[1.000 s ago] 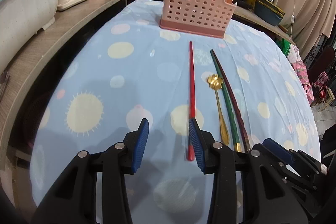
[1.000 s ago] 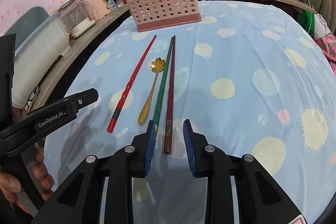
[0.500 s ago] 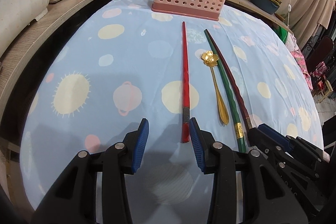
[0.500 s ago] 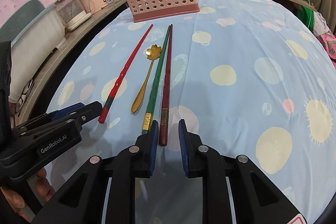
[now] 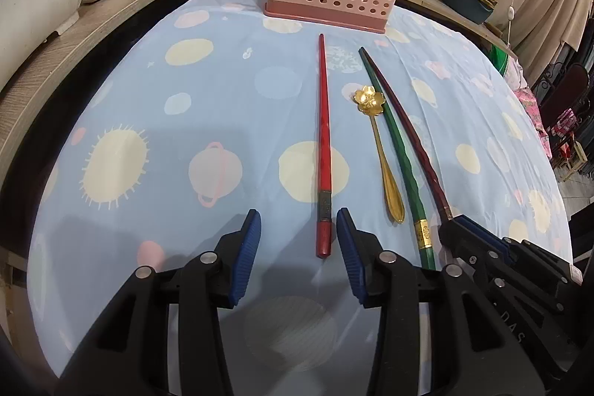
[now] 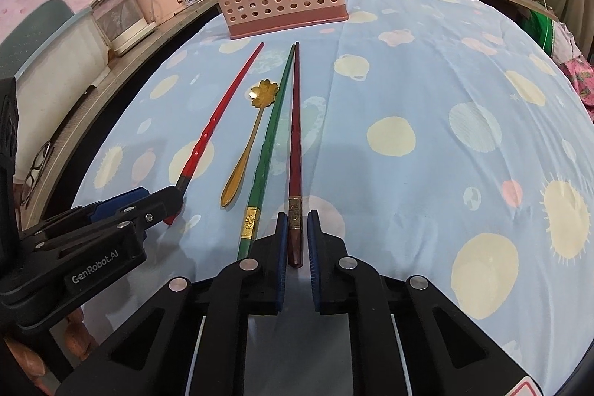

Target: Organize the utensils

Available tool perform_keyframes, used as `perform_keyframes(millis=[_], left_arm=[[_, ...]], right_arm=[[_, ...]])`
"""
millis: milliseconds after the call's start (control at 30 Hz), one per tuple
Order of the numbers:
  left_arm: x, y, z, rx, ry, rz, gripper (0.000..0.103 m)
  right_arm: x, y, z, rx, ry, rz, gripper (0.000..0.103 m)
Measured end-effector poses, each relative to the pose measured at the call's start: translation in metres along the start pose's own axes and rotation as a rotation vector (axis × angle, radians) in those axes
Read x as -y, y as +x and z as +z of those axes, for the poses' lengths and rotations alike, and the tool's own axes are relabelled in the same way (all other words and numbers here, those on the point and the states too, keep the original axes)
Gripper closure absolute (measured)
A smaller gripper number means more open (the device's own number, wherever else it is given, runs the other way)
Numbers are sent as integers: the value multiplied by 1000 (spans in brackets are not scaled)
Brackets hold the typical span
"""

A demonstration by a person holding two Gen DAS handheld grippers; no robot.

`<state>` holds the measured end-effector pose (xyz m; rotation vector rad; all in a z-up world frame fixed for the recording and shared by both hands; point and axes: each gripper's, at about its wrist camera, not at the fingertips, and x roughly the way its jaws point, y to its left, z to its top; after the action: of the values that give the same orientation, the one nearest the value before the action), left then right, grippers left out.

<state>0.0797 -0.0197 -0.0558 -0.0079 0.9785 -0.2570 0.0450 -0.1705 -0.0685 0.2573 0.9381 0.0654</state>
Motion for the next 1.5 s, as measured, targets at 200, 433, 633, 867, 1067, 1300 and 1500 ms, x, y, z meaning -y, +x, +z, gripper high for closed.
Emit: perform_keyframes(millis=[200, 433, 633, 867, 1067, 1300, 1500], left_arm=[[2, 3, 2, 8, 13, 2, 64], [2, 4, 2, 14, 30, 1, 88], [0, 3, 2, 12, 21, -12, 95], [-2, -6, 3, 22, 6, -22, 95], [-5, -21, 11, 55, -11, -27, 95], [-7, -41, 22, 104, -30, -39, 95], [-7, -59, 33, 144, -39, -50, 96]], right_arm=[[1, 0, 0, 1, 0, -2, 95], [1, 0, -1, 1, 0, -1, 95], [1, 0, -1, -2, 4, 4, 96], [2, -6, -1, 0, 12, 13, 96], [2, -17, 4, 25, 19, 29, 96], [7, -39, 19, 87, 41, 43, 96], [14, -62, 34, 151, 66, 52, 96]])
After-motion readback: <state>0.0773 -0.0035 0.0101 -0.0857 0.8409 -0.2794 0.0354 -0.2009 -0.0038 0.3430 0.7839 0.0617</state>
